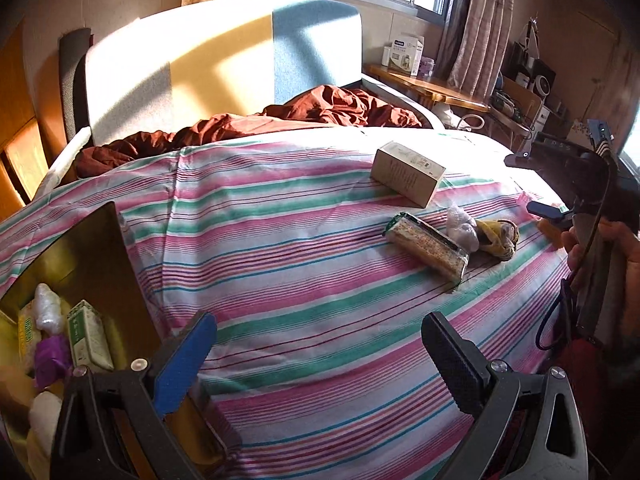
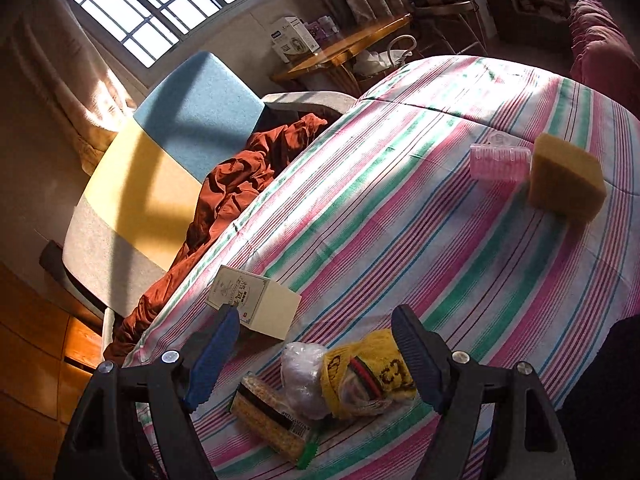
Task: Organize objects
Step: 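Move both grippers back toward the remaining items on the bed, then grasp the cracker packet with the left gripper while the right grasps the yellow knitted bundle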
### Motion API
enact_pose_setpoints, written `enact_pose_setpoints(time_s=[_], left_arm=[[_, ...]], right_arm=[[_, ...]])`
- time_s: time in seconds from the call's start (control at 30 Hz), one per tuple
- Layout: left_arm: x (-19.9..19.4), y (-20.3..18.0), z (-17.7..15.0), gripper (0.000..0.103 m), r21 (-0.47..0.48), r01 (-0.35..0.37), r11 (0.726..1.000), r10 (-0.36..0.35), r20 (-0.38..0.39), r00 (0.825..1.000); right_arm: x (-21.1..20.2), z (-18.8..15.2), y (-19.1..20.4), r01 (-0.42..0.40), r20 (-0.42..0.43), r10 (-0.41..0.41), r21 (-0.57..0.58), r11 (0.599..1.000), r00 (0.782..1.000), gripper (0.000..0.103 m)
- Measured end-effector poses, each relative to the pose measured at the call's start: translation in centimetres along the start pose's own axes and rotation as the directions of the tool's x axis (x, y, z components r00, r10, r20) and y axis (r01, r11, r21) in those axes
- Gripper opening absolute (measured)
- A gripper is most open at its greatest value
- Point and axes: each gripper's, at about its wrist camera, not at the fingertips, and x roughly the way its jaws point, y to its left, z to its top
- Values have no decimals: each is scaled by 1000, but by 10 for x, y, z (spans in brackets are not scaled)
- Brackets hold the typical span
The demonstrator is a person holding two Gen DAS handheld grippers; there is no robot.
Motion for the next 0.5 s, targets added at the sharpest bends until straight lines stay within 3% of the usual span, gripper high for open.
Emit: enact_pose_setpoints(time_s=[0.3, 0.5], left_arm=[[84, -43, 38, 103, -55, 74, 996, -81, -145, 986], [130, -64, 63, 103, -157, 76, 985, -106, -196, 975]], right_arm=[[2, 0, 2, -56, -17, 56, 4, 998, 998, 80], [6, -2, 8, -78, -39, 77, -14, 997, 996, 80]])
